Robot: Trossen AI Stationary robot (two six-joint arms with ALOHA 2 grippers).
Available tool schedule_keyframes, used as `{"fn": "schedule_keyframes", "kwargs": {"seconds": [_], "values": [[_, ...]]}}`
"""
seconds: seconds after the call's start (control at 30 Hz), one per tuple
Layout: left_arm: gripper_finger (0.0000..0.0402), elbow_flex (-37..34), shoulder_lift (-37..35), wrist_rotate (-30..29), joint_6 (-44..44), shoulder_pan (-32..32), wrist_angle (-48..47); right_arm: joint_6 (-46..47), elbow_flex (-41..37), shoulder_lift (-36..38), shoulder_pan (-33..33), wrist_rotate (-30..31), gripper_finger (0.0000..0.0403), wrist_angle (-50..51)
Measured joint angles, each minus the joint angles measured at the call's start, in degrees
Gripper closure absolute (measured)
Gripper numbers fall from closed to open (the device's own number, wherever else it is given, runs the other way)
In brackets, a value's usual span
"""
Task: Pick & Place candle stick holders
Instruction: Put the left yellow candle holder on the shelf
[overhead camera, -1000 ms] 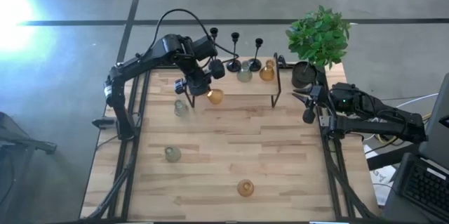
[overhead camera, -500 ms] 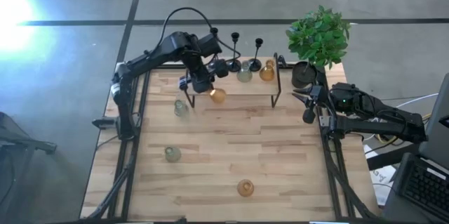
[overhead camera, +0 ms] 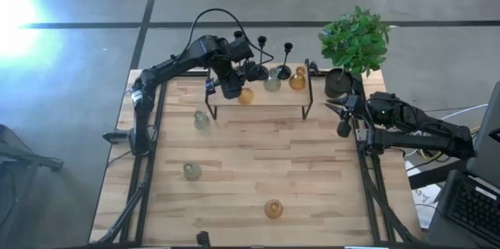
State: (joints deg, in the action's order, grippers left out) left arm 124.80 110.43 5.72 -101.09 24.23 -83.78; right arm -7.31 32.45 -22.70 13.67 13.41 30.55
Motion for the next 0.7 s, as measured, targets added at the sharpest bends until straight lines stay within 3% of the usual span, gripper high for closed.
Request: {"fn": "schedule_keyframes", "kwargs": {"seconds": [0.27, 0.4, 0.7], "values": [[0.0368, -0.33, -0.66, -4.85, -1.48, 0.04, 0.38, 0.00, 0.00, 0.00, -0.02, -0.02, 0.0351, 0.02], [0.0351, -0.35, -0.66, -4.96, -2.61, 0.04, 1.42, 0.00, 0.00, 0.00, -0.01, 0.00, 0.0351, 0.01], [0.0355, -0.38, -0.74, -4.83, -2.61, 0.02, 3.17, 0.00, 0.00, 0.00, -0.01, 0.00, 0.0351, 0.02]]}}
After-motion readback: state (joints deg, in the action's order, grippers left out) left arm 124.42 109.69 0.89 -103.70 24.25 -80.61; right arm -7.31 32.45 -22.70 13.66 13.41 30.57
